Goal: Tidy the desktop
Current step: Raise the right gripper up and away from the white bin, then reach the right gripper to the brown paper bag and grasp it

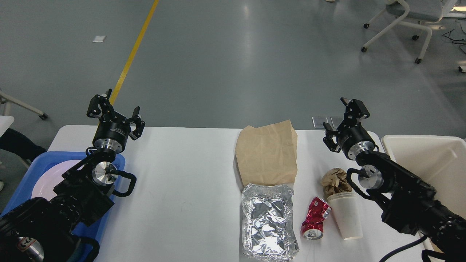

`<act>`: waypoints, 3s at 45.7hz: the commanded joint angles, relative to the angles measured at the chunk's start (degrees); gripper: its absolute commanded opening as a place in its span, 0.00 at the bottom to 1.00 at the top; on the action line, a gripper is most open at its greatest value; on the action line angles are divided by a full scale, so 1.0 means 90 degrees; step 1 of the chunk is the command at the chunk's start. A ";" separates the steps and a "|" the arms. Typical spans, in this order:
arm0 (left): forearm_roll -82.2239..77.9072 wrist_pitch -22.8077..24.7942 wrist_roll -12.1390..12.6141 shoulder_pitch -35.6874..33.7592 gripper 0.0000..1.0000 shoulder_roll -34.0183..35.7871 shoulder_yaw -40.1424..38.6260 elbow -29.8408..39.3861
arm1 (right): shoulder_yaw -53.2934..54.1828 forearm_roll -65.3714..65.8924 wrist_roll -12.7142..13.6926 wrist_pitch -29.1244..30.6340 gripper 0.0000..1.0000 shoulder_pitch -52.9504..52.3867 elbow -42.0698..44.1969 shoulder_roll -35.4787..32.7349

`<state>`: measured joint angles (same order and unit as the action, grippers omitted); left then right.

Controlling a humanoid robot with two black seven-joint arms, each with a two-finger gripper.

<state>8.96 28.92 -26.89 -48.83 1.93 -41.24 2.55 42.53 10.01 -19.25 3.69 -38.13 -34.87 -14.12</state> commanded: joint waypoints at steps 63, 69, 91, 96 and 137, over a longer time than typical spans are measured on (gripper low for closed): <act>0.0000 0.0000 0.0000 0.0005 0.96 0.0000 0.0002 0.0000 | -0.1569 0.1337 0.0029 0.0781 1.00 -0.1347 -0.0061 -0.0941; 0.0000 0.0000 0.0000 -0.0004 0.96 0.0000 0.0002 0.0000 | -0.3296 0.1651 0.0195 0.0860 1.00 -0.2177 -0.0081 -0.1156; 0.0000 0.0000 0.0000 0.0005 0.96 0.0000 0.0002 0.0000 | -1.1471 0.1251 0.1475 0.0976 1.00 -0.5351 -0.0812 0.0221; 0.0000 0.0000 0.0000 0.0005 0.96 0.0000 0.0002 0.0000 | -1.2341 0.1182 0.1465 0.1581 1.00 -0.6230 -0.1496 0.0396; 0.0000 0.0000 0.0000 0.0005 0.96 0.0000 0.0002 0.0000 | -1.0927 0.1104 0.1504 0.2384 1.00 -0.5227 -0.0707 0.0660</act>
<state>8.97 28.92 -26.90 -48.80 1.93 -41.23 2.55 -57.61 19.95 -5.91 29.36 -91.12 -45.13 -8.55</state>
